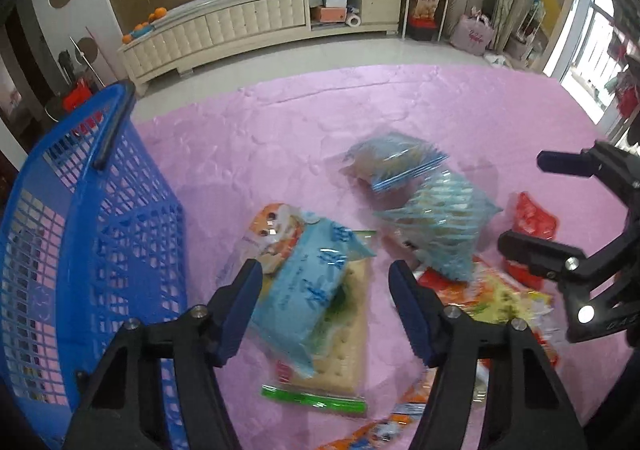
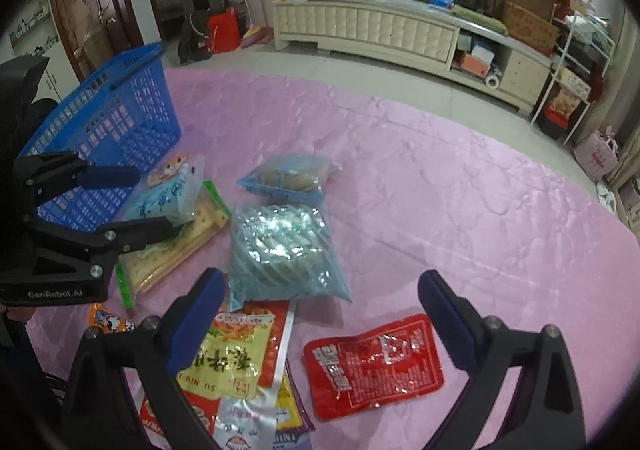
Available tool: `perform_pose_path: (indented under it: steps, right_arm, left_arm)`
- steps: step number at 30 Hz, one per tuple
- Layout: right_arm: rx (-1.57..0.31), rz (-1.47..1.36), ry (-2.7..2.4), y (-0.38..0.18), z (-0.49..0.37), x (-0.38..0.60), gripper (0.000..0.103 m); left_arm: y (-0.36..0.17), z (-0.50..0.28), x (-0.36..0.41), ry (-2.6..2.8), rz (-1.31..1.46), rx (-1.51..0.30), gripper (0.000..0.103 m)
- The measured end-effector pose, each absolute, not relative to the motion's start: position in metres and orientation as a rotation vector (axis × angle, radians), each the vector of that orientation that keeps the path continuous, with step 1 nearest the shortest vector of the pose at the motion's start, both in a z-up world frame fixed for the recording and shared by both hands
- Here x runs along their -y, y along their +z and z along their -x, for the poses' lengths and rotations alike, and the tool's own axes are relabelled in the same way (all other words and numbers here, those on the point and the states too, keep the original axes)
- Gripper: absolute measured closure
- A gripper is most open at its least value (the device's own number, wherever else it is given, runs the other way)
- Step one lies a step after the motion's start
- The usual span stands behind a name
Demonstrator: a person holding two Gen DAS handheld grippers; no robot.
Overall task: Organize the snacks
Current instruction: 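Close left tool on the blue cracker pack while right tool grasps the clear striped bag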
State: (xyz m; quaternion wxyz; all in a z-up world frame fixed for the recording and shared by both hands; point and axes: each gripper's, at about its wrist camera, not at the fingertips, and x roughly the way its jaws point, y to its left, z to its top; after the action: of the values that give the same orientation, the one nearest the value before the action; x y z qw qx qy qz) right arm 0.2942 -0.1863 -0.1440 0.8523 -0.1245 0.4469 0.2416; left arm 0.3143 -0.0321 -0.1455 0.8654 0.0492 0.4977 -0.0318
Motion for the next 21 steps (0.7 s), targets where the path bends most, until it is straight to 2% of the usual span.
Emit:
perform_pose_path:
  steps: [10, 14, 17, 19, 21]
  right_arm:
    - [-1.0, 0.265, 0.542, -0.161, -0.317, 0.171, 0.005]
    - [-1.026, 0.251, 0.563, -0.169, -0.326, 0.167, 0.005]
    - [-1.041, 0.245, 0.576, -0.173, -0.33, 0.162, 0.011]
    - [-1.051, 0.239, 0.595, -0.175, -0.332, 0.159, 0.024]
    - [-1.057, 0.249, 0.598, -0.178, -0.331, 0.157, 0.027]
  left_arm:
    - [-0.156, -0.324, 0.025, -0.056, -0.131, -1.065, 0.04]
    - [-0.155, -0.33, 0.017, -0.052, -0.099, -1.062, 0.047]
    - [-0.157, -0.335, 0.015, -0.051, -0.097, -1.062, 0.054]
    - [-0.157, -0.335, 0.017, -0.046, -0.098, -1.061, 0.057]
    - [-0.156, -0.334, 0.018, -0.044, -0.106, -1.053, 0.061]
